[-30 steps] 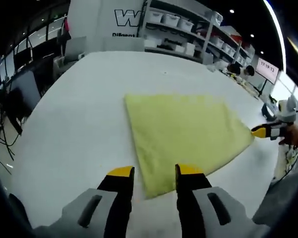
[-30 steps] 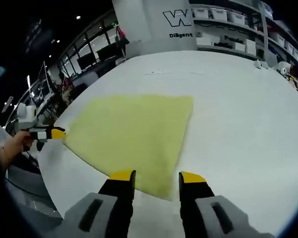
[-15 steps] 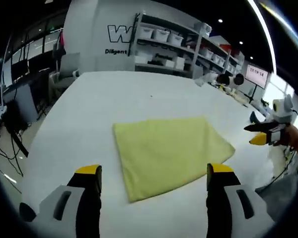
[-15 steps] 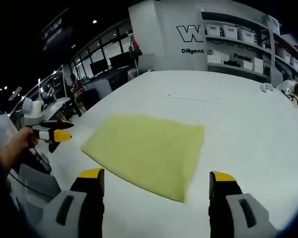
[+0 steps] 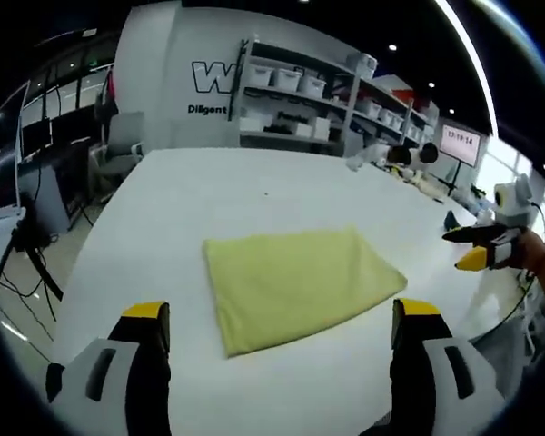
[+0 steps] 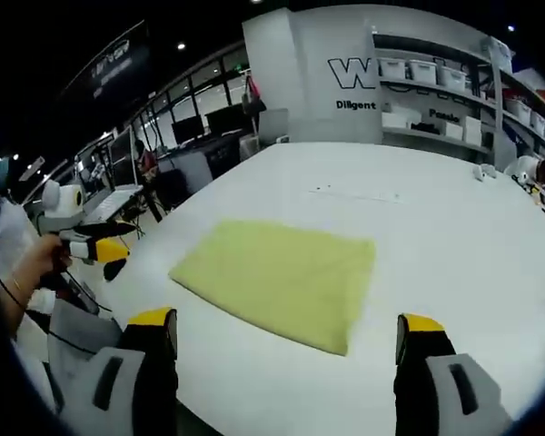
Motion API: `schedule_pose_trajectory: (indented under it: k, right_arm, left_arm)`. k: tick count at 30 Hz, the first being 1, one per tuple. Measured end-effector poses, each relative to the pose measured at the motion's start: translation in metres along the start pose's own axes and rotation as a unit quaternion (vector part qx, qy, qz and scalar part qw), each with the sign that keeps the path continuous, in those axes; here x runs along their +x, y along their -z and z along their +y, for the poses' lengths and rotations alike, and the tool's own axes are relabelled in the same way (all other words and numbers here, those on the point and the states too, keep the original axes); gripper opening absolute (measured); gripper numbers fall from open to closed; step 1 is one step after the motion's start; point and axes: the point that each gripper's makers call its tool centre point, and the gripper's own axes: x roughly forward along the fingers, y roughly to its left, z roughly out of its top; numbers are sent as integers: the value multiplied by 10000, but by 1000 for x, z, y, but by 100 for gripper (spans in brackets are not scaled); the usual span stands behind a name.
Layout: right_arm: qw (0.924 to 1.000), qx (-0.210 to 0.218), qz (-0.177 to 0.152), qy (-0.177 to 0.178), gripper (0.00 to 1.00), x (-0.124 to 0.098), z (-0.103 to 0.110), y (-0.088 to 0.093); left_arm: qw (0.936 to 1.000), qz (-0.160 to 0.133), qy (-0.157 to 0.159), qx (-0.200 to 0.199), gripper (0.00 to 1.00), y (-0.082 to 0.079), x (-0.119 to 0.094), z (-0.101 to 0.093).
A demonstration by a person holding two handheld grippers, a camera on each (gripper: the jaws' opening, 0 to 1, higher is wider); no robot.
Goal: Fold the garment on the visible template until the final outline fits inside the template.
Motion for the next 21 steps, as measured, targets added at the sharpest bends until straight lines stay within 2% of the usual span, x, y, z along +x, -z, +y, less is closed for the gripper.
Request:
schedule_pose_trajectory:
  k: [6,21]
  right_arm:
    - [10000,17,16,-42,99,-7,6,7]
    - [9998,-61,164,-103,99,-13,11,20]
  left_arm:
    - [10000,27,-7,1,99,5,-9,-6]
    - [10000,72,30,-2,99,11,-16,-11]
